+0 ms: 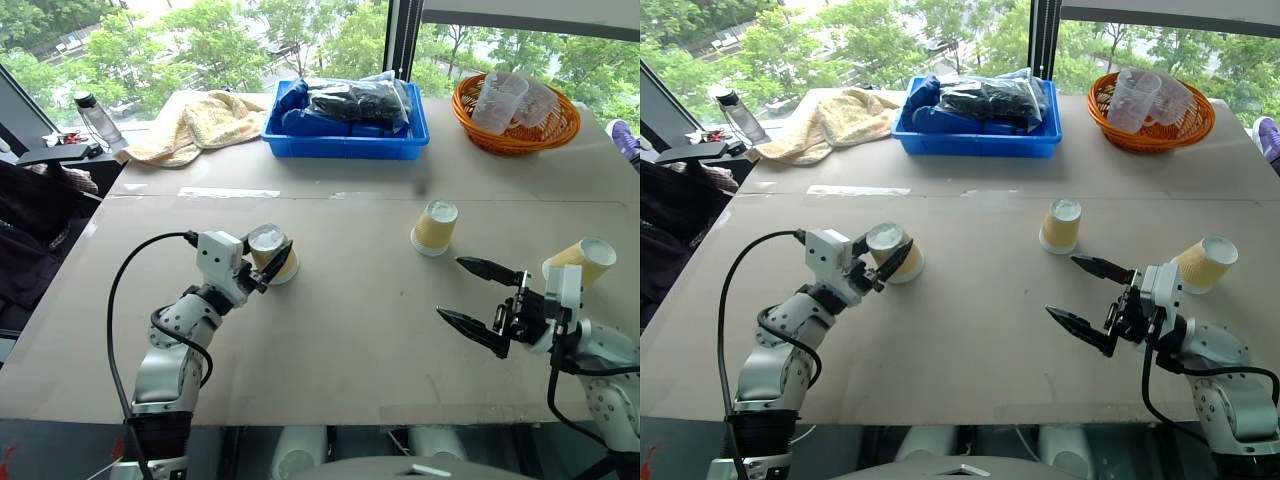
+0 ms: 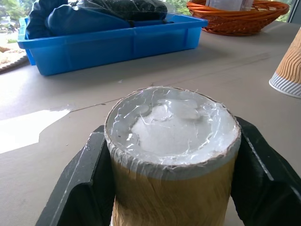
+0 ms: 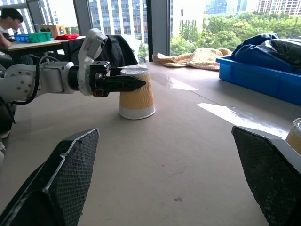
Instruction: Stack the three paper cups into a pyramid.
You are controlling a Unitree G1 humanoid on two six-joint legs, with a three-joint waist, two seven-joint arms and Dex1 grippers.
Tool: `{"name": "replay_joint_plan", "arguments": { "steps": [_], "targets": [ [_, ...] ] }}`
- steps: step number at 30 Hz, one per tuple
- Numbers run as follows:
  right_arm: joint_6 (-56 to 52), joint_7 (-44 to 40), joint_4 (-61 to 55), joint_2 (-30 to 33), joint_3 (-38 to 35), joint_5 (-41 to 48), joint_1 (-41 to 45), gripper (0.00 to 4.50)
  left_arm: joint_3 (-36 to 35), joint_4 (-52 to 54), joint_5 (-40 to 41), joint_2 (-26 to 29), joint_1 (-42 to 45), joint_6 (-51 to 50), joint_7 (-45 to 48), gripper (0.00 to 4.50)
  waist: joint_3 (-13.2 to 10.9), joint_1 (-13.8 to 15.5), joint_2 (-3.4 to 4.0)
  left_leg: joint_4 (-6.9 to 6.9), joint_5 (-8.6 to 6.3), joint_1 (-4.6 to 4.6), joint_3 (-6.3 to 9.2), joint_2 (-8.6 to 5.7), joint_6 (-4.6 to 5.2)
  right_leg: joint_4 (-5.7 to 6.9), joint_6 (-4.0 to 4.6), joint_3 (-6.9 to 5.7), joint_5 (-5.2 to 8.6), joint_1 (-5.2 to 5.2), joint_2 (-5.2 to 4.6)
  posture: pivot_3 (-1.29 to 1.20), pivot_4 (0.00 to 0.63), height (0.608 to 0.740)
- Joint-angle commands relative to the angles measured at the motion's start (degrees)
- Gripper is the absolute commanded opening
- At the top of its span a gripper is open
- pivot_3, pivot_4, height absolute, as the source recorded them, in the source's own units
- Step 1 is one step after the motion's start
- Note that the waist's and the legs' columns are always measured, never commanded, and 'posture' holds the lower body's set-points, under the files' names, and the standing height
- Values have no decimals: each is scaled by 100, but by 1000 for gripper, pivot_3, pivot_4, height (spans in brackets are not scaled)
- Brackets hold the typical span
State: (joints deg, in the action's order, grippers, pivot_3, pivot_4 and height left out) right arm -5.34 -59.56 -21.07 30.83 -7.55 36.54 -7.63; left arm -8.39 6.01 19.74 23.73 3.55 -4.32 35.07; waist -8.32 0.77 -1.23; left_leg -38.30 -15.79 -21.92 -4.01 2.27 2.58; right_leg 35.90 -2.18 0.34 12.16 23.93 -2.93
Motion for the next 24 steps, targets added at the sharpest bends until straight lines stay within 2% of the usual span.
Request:
{"name": "replay_joint_plan", "arguments": {
  "steps": [1, 6, 10, 13, 19, 23, 24],
  "targets": [
    [149, -12, -18, -5, -187, 52, -42, 4500, 119, 210, 128, 81, 132, 16, 308, 2469, 0, 1, 0, 0, 0, 0, 0, 0, 0, 0, 0, 0, 0, 0, 0, 0, 150, 733],
    [194, -8, 39, 75, -393, 73, -208, 4500, 671, 594, 218, 226, 351, -133, 987, 2469, -2, 9, -2, 0, 0, -3, -1, -2, 0, -1, 0, 0, 0, 0, -1, 0, 150, 733],
    [231, -40, 73, 140, -571, 47, -398, 4500, 1400, 726, 200, 264, 642, -196, 1711, 2469, -2, 6, -3, -1, 0, -3, -2, -5, 0, -1, 0, 1, 0, -1, -2, 0, 150, 733],
    [166, 81, -61, 125, -586, 36, -436, 4500, 1911, 426, 174, 13, 903, -73, 2165, 2469, -1, -8, -2, -1, 0, 0, -3, -6, 0, 0, 0, 6, 0, -2, 2, 0, 150, 733],
    [-138, 503, -561, 156, -574, 84, -422, 4500, 2330, 92, -104, 148, 886, 406, 2836, 2469, -2, -21, -1, 0, 0, 4, 2, -4, 0, 3, 1, 8, 1, 0, 26, 0, 150, 733],
    [-293, 703, -729, 148, -506, 64, -367, 4500, 2339, -131, -287, 112, 931, 702, 2824, 4385, -2, 1, -1, -1, 0, 1, 8, 0, 0, 3, 2, 4, 1, 0, 24, 0, 150, 733],
    [-318, 737, -742, 146, -494, 59, -349, 4500, 2328, -152, -310, 101, 937, 752, 2810, 4481, -2, 2, -1, -1, 0, 0, 7, 0, 1, 3, 1, 6, 1, 0, 19, 0, 150, 733]
  ]
}}
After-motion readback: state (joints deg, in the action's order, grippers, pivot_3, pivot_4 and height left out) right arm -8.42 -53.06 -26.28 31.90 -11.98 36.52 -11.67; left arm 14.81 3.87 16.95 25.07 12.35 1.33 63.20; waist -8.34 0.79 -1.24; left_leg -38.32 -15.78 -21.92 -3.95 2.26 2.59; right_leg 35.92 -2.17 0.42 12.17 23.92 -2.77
